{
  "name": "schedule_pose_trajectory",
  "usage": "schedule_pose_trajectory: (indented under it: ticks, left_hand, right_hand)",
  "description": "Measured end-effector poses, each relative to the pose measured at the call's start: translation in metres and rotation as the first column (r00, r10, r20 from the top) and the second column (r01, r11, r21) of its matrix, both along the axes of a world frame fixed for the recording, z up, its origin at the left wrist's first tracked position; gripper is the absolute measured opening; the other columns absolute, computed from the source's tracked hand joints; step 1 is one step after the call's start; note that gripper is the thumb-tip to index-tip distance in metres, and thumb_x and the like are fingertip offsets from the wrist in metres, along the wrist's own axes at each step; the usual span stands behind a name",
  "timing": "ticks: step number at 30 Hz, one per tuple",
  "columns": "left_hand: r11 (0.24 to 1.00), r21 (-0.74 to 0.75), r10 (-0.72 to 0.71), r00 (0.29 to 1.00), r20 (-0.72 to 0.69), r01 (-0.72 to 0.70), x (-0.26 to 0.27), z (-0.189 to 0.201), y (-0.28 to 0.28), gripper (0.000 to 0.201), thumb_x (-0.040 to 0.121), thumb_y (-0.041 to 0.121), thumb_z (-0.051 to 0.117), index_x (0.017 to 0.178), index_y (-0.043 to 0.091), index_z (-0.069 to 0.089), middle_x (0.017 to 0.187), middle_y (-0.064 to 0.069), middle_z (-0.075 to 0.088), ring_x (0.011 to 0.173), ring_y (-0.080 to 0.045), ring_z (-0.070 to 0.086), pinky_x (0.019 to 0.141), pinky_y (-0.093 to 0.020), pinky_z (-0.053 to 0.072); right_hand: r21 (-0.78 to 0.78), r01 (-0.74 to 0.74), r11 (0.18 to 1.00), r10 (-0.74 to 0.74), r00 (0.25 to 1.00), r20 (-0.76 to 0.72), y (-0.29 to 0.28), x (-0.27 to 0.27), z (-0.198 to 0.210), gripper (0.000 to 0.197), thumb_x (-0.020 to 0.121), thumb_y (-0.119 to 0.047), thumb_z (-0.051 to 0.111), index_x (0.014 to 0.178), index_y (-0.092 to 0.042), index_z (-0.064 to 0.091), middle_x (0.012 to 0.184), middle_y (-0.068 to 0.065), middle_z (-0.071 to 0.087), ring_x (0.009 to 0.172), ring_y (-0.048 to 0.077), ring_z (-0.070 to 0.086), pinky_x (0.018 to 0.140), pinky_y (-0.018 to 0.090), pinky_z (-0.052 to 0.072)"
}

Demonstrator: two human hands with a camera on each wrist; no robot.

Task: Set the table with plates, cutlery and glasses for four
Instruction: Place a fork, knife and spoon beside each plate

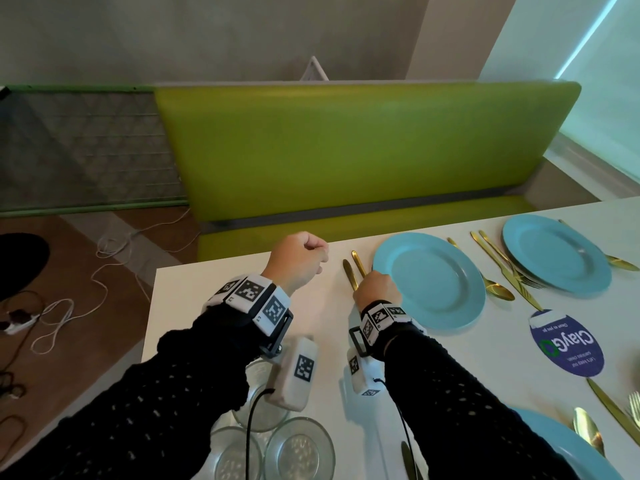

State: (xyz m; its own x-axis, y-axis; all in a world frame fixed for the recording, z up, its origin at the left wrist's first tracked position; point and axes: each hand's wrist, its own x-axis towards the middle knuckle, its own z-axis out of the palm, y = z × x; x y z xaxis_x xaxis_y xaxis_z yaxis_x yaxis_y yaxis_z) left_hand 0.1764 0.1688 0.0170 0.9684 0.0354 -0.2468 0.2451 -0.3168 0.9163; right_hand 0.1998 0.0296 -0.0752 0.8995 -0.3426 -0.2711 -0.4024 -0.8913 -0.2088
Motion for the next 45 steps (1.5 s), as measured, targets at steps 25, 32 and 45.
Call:
schedule_pose_trajectory:
  ticks: [25,32,45]
  left_hand:
    - [0.998,0.047,-0.038,0.999,0.034,0.036,-0.005,0.0,-0.002,0.023,0.092,0.012,0.05,0.073,0.025,0.054,0.078,0.008,0.06,0.063,-0.008,0.057,0.053,-0.019,0.038]
    - [0.998,0.04,-0.043,0.999,0.027,0.042,-0.02,0.008,-0.002,0.02,0.092,0.014,0.051,0.075,0.025,0.055,0.081,0.008,0.061,0.064,-0.008,0.058,0.053,-0.019,0.039]
    - [0.974,0.221,0.034,0.999,0.039,-0.042,-0.112,0.036,0.019,0.014,0.09,0.019,0.055,0.103,0.017,0.061,0.111,-0.006,0.064,0.107,-0.025,0.059,0.083,-0.028,0.044]
  right_hand:
    - [-0.003,-0.006,1.0,0.006,1.0,0.012,-0.003,0.014,-0.005,0.021,0.092,-0.01,0.05,0.106,-0.008,0.065,0.109,0.009,0.067,0.102,0.026,0.065,0.081,0.033,0.052]
    - [0.047,-0.028,0.998,0.023,0.995,0.101,-0.014,-0.007,0.034,0.016,0.089,-0.017,0.058,0.095,-0.006,0.067,0.095,0.009,0.069,0.092,0.028,0.067,0.072,0.031,0.052]
    - [0.202,-0.268,0.942,0.234,0.956,0.18,-0.039,-0.157,0.122,0.023,0.084,-0.032,0.064,0.099,-0.017,0.074,0.097,0.004,0.073,0.092,0.021,0.065,0.083,0.03,0.052]
